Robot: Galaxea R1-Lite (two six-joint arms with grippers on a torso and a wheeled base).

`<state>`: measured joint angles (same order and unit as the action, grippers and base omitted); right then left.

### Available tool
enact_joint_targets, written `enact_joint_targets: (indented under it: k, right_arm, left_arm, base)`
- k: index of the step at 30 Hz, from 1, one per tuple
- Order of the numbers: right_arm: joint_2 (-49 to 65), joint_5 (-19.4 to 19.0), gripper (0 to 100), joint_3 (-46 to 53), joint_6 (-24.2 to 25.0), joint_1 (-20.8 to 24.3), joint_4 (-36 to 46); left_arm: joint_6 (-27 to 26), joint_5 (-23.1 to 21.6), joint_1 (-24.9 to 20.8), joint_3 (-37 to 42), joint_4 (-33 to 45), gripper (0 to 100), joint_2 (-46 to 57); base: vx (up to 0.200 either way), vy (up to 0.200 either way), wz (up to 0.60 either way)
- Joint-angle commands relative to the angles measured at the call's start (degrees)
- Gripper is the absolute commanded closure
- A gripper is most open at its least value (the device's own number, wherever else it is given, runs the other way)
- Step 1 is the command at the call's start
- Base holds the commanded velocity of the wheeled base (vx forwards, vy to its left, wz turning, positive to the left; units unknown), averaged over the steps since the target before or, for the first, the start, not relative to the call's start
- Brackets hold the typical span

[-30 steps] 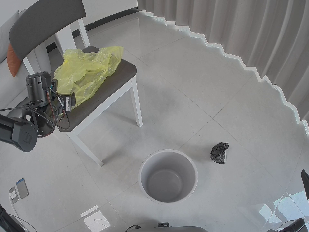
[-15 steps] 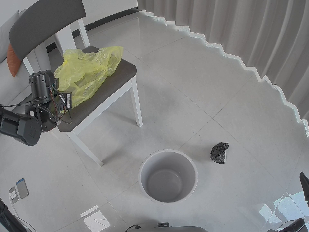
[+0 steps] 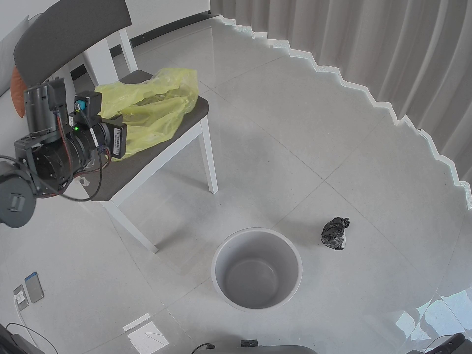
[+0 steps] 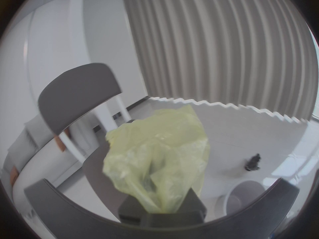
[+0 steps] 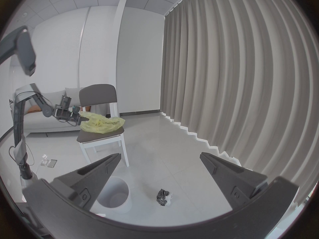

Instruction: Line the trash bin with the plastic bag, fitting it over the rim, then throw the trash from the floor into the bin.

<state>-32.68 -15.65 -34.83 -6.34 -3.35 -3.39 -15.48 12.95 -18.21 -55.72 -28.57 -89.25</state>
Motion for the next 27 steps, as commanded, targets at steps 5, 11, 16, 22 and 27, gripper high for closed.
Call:
enact_joint_targets:
  k: [5,11,16,22,27]
  right_arm:
    - [-21.98,2.29,0,-14.92,0.19,7.83,0.49]
    - [-30.16,5.19,0,-19.40,1.68,13.81,0.40]
    - [-34.90,5.72,0,-21.25,4.84,18.21,0.14]
    - [-39.83,5.63,0,-24.67,6.78,20.40,0.22]
    - [-44.40,5.11,0,-27.13,8.10,21.55,0.05]
  left_arm:
    - [-11.06,-6.88,-11.76,-8.17,16.80,100,13.75]
    - [-18.44,-6.88,-14.04,-11.69,22.95,100,14.54]
    - [-24.77,-7.41,-14.31,-12.57,23.48,100,14.19]
    - [-30.75,-10.57,-15.01,-12.92,25.67,100,16.03]
    - [-32.15,-12.33,-16.68,-12.92,27.17,100,17.00]
  base:
    - [0.000,0.000,0.00]
    - [0.000,0.000,0.00]
    - [0.000,0.000,0.00]
    - [0.000,0.000,0.00]
    - [0.000,0.000,0.00]
